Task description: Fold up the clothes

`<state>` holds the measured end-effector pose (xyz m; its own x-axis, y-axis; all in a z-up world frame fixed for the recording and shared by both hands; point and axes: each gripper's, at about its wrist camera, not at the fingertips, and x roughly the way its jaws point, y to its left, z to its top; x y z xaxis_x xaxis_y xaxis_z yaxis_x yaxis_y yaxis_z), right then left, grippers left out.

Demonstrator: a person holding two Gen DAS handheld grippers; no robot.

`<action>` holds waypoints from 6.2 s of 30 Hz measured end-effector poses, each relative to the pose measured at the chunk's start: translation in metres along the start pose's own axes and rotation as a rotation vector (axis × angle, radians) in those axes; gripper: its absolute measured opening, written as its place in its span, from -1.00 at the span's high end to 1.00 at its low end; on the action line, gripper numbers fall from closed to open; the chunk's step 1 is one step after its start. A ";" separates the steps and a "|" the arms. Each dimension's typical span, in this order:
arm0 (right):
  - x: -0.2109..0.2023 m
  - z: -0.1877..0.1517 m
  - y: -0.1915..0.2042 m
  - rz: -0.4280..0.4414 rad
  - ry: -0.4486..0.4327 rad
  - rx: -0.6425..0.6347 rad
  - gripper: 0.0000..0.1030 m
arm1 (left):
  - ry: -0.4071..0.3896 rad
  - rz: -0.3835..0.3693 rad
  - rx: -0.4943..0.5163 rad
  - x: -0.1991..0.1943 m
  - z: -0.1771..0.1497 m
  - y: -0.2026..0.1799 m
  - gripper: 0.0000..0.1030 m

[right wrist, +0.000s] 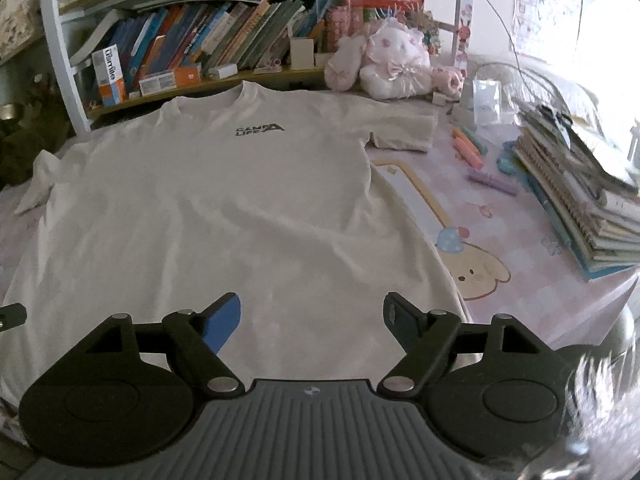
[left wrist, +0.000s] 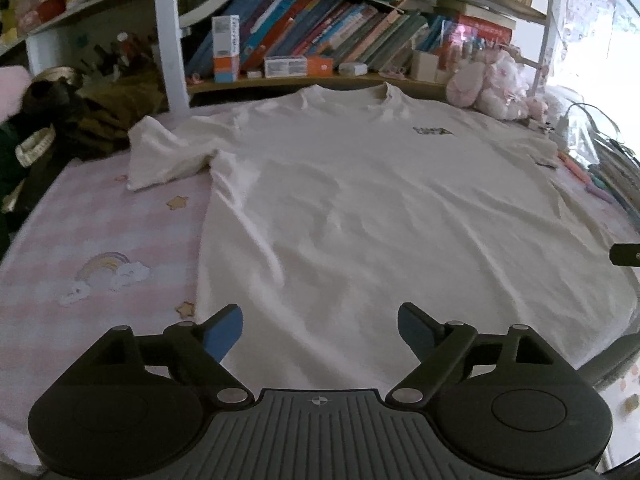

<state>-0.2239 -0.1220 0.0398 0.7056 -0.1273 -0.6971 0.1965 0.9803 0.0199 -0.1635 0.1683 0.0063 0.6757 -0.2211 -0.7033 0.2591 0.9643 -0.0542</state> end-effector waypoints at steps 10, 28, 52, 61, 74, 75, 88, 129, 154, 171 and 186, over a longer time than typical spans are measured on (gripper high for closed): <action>0.004 0.002 0.002 -0.018 0.016 0.019 -0.55 | 0.019 -0.024 0.029 0.013 0.004 -0.013 -0.70; 0.076 0.055 -0.064 0.072 0.037 0.030 -0.55 | 0.035 0.054 0.066 0.053 0.046 -0.079 -0.70; 0.193 0.139 -0.173 0.206 0.061 0.158 -0.49 | 0.073 0.211 0.045 0.083 0.074 -0.168 -0.71; 0.232 0.165 -0.192 0.196 0.086 0.209 -0.39 | 0.086 0.209 -0.077 0.096 0.075 -0.162 -0.71; 0.267 0.188 -0.221 0.118 0.070 0.331 -0.01 | 0.121 0.153 -0.033 0.112 0.076 -0.161 -0.71; 0.270 0.189 -0.222 0.122 0.071 0.347 0.02 | 0.124 0.149 -0.027 0.113 0.076 -0.161 -0.71; 0.279 0.219 -0.196 0.130 0.016 0.306 0.89 | 0.123 0.143 -0.040 0.113 0.074 -0.139 -0.71; 0.306 0.250 -0.102 0.164 0.083 0.184 0.90 | 0.122 0.162 -0.085 0.107 0.067 -0.109 -0.72; 0.279 0.245 -0.111 0.366 0.091 -0.214 -0.01 | 0.117 0.149 -0.046 0.113 0.075 -0.137 -0.73; 0.276 0.241 -0.210 0.075 0.007 0.420 0.37 | 0.114 0.156 -0.040 0.115 0.078 -0.147 -0.73; 0.246 0.220 -0.245 0.016 -0.037 0.374 0.05 | 0.099 0.165 -0.049 0.111 0.079 -0.152 -0.73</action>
<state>0.0516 -0.4270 0.0211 0.7335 -0.1241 -0.6683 0.4153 0.8602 0.2960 -0.0731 -0.0140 -0.0076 0.6342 -0.0468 -0.7717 0.1152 0.9927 0.0345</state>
